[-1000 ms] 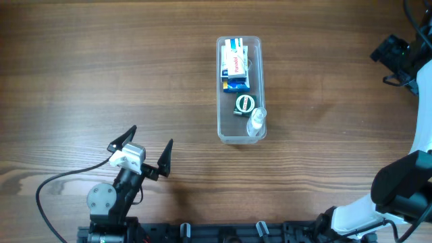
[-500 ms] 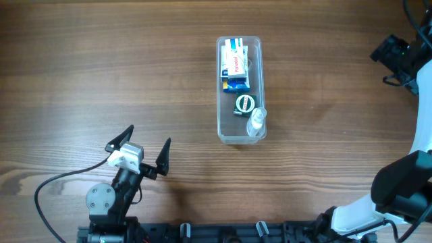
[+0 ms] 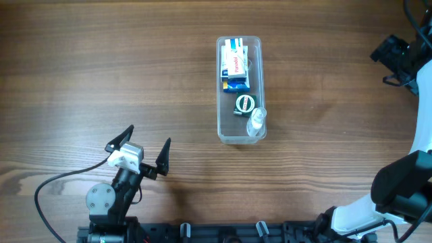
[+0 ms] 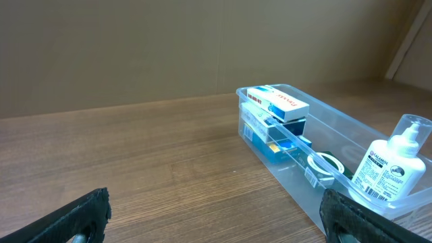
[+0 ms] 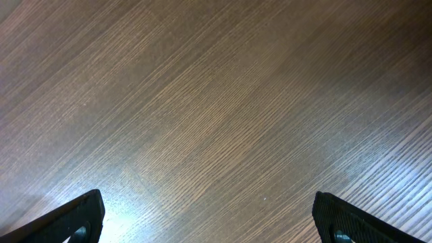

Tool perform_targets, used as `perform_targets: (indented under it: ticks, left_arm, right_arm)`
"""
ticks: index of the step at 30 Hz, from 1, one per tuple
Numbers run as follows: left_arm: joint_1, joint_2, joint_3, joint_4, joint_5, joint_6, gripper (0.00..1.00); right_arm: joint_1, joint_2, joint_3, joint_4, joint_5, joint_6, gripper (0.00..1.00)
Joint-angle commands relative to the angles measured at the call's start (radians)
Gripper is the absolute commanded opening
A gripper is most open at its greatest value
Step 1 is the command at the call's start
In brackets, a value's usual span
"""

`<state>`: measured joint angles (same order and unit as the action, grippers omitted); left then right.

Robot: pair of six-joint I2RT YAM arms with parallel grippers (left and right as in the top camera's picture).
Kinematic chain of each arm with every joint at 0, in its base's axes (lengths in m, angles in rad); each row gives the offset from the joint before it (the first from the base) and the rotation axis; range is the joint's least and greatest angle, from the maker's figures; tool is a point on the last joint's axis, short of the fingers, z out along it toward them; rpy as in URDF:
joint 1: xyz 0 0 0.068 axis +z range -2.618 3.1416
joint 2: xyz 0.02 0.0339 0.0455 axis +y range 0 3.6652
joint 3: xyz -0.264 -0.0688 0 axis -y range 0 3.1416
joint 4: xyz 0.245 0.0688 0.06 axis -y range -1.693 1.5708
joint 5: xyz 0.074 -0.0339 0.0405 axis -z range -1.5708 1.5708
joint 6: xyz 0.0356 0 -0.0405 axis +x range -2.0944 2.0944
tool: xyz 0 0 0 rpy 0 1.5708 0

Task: Pack container

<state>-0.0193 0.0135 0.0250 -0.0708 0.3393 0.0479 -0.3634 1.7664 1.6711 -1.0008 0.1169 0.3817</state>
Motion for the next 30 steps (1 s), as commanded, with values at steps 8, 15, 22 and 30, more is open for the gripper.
perform_targets:
  ticks: [8, 15, 22, 30]
  left_arm:
    - [0.007, -0.011, -0.009, 0.004, 0.005, 0.016, 1.00]
    - [0.007, -0.011, -0.009, 0.004, 0.005, 0.016, 1.00]
    - [0.008, -0.011, -0.009, 0.004, 0.005, 0.016, 1.00]
    - [0.007, -0.011, -0.009, 0.004, 0.005, 0.016, 1.00]
  right_arm:
    - [0.067, -0.211, 0.000, 0.003, 0.014, 0.014, 1.00]
    - [0.330, -0.513, -0.004, 0.002, 0.014, 0.014, 1.00]
    - [0.445, -0.763, -0.149, 0.016, 0.023, 0.011, 1.00]
    - [0.445, -1.175, -0.761, 0.477, -0.069, -0.014, 1.00]
